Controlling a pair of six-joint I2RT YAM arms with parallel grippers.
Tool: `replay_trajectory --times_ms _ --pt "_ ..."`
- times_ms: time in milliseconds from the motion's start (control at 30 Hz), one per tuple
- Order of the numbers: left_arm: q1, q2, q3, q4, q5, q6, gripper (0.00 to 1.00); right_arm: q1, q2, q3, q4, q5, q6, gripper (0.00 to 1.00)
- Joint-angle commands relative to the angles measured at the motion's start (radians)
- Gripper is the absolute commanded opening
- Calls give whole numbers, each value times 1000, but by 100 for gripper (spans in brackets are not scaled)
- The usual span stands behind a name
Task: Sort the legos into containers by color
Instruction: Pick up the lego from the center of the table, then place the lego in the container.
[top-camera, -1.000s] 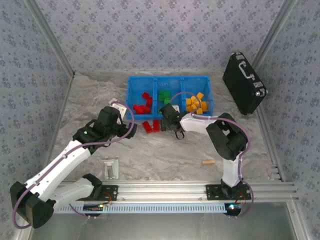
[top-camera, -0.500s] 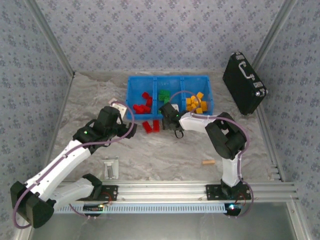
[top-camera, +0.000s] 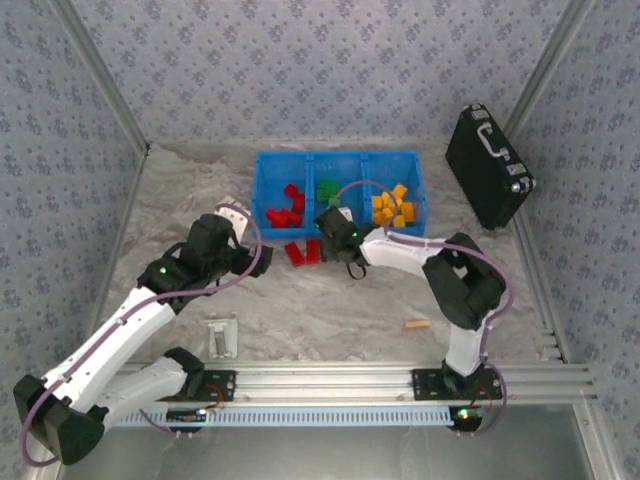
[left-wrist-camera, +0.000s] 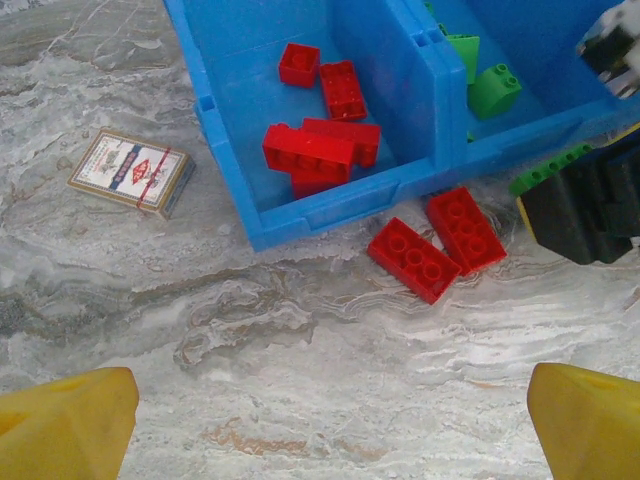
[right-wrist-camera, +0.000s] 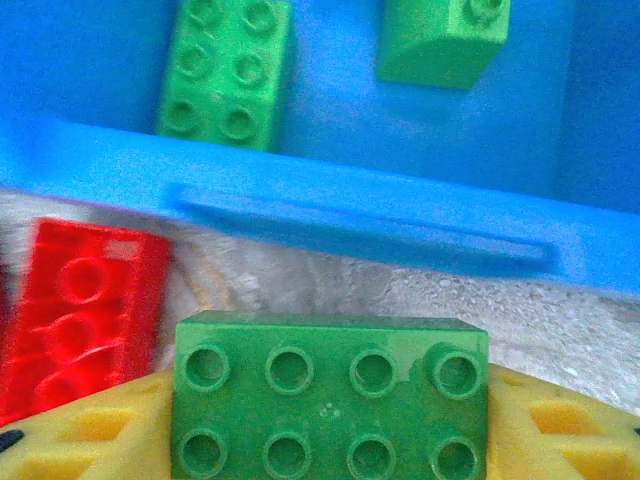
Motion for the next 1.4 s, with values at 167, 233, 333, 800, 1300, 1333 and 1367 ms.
replay_trajectory --times_ms 167,233,333,800,1300,1333,1367 --pt "4 -8 8 16 33 2 100 -14 -108 73 -53 62 -93 58" --pt "5 -13 8 15 32 0 100 -30 -95 100 -50 60 -112 58" --pt "4 -19 8 9 31 0 100 -59 -63 130 -13 51 -132 58" --pt "4 -16 12 -10 15 6 100 -164 155 313 65 -13 -170 56" --pt "4 -9 48 -58 31 7 100 -212 266 410 82 -51 -171 64" --pt "4 -9 47 -57 31 5 100 -212 262 409 83 -51 -173 65" --pt "4 -10 45 -56 32 3 100 -211 256 407 81 -52 -176 67"
